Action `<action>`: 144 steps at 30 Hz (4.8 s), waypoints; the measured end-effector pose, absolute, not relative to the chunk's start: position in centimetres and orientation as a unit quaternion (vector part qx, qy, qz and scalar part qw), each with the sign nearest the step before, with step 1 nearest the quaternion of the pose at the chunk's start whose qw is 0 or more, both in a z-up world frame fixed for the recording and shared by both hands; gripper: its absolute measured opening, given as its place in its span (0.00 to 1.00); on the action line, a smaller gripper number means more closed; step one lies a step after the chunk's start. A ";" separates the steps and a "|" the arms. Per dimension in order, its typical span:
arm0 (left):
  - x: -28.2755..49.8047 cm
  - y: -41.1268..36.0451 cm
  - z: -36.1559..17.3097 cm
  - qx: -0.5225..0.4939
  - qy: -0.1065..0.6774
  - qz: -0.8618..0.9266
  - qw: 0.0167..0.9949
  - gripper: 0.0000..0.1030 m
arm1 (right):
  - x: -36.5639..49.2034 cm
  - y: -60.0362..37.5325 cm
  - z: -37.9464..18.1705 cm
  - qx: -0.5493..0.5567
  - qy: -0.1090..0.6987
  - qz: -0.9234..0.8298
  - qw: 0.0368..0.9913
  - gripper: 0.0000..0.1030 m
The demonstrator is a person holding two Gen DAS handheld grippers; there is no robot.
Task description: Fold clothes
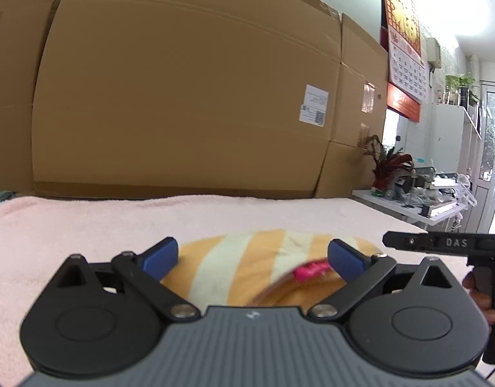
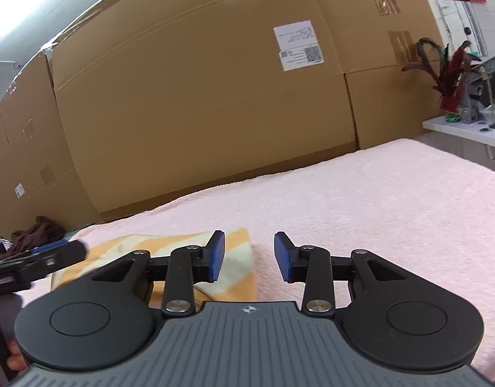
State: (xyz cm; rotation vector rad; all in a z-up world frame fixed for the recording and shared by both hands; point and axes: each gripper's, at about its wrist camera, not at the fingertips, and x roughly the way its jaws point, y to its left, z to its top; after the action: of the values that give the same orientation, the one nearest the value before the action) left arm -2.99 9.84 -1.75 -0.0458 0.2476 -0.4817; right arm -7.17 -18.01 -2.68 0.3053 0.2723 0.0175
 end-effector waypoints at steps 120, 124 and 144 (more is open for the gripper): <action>11.5 29.5 -1.8 -0.319 0.238 -0.241 0.885 0.53 | 10.1 -12.7 -0.1 0.273 0.284 0.308 0.866 0.18; 10.6 29.5 -1.4 -0.304 0.226 -0.237 0.895 0.70 | 8.2 -14.0 -0.6 0.255 0.304 0.299 0.868 0.21; 15.8 27.9 -3.4 -0.330 0.289 -0.182 0.880 0.44 | 3.9 -7.5 2.2 -0.049 0.170 0.219 0.959 0.50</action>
State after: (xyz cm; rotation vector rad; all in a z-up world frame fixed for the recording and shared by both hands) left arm 15.79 27.94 -3.40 -0.6869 0.6029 -0.3792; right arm 3.91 -7.49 2.20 -0.0990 0.3455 0.4448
